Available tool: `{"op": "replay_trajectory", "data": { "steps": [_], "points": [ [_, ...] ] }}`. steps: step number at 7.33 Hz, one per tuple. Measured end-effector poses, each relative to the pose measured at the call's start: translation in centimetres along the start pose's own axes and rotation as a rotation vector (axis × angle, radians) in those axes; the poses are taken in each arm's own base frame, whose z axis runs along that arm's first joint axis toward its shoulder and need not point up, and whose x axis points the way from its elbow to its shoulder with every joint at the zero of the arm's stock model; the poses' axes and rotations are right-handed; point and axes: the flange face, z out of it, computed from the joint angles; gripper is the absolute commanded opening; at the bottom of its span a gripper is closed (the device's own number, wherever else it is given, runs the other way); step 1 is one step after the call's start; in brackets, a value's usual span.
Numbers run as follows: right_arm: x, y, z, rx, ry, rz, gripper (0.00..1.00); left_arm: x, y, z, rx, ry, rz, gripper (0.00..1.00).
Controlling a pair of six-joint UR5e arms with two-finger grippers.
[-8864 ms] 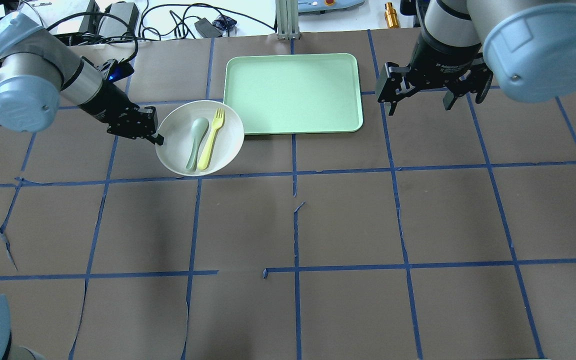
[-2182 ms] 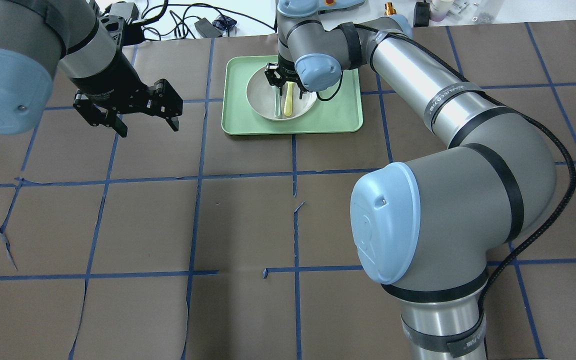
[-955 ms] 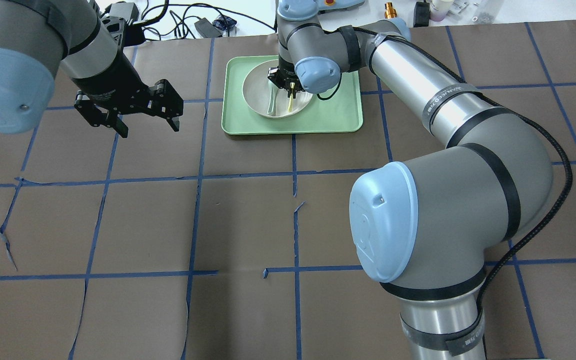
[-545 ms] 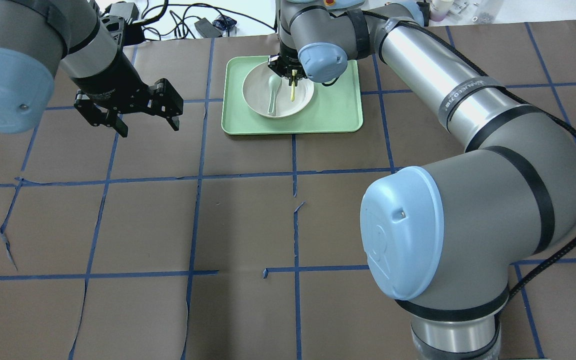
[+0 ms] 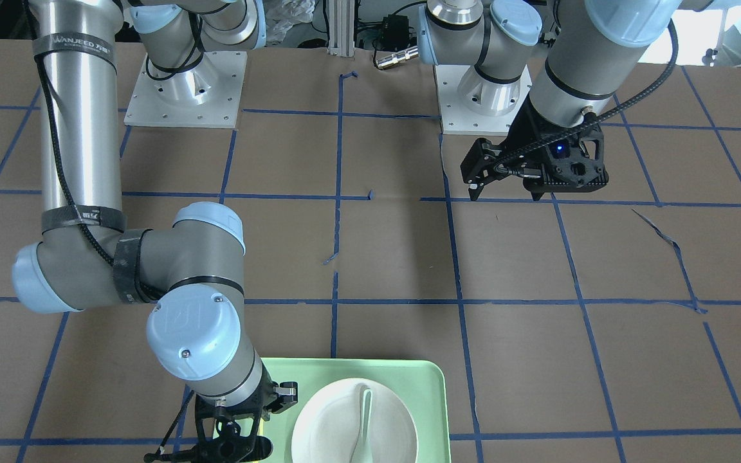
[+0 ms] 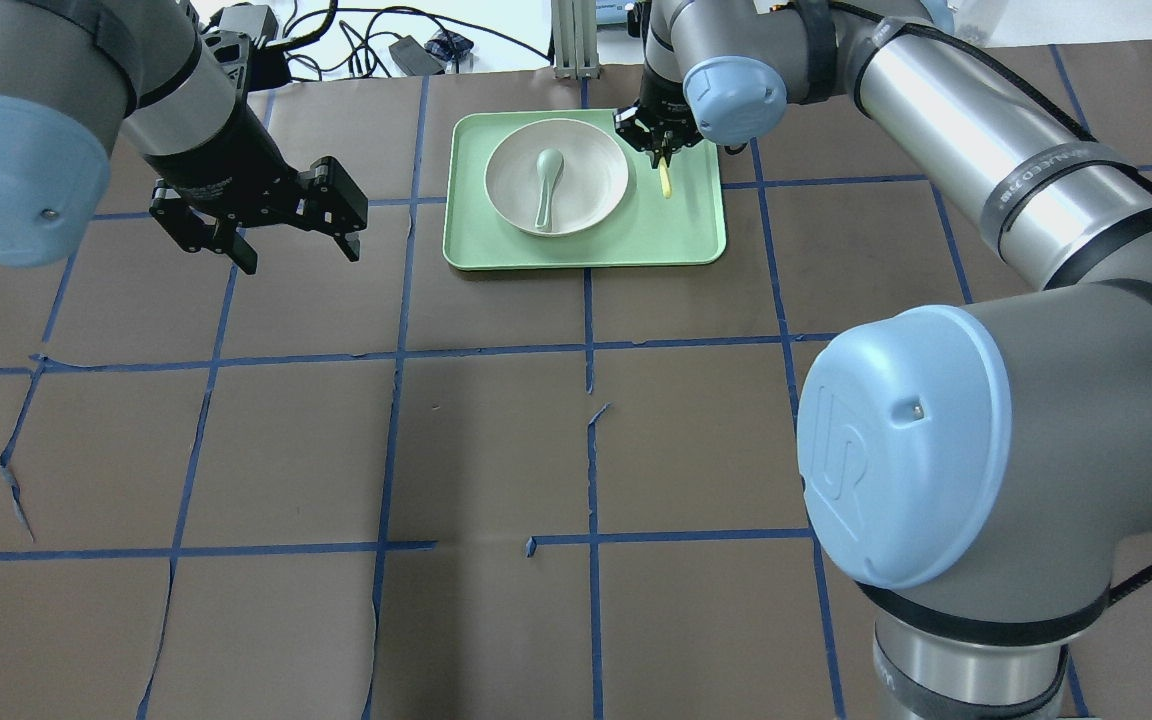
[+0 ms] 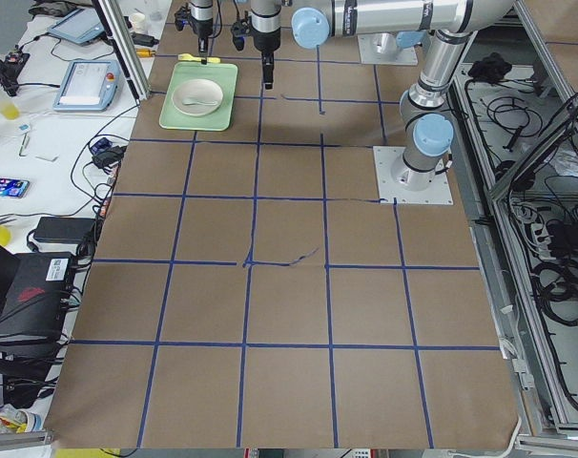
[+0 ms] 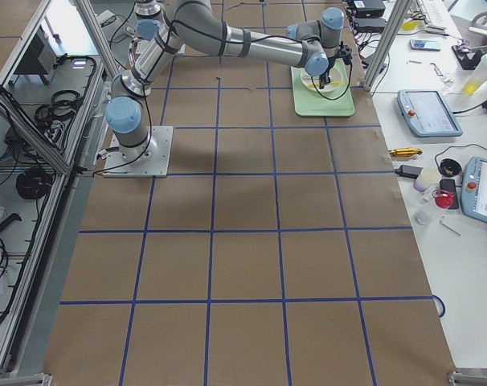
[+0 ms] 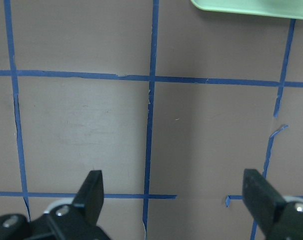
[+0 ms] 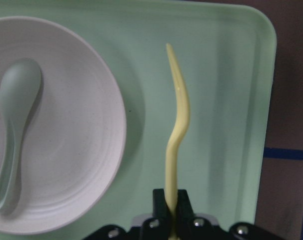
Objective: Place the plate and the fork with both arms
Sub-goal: 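Lift the fork and set it on the tray beside the plate with the right gripper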
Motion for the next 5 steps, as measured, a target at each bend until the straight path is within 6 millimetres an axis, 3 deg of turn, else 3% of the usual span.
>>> {"op": "replay_trajectory", "data": {
  "steps": [5],
  "points": [
    [0.9,0.4,5.6,-0.011,-0.031,-0.012,0.13,0.1,0.0,0.1,-0.003,0.002,0.001,1.0]
  ]
}}
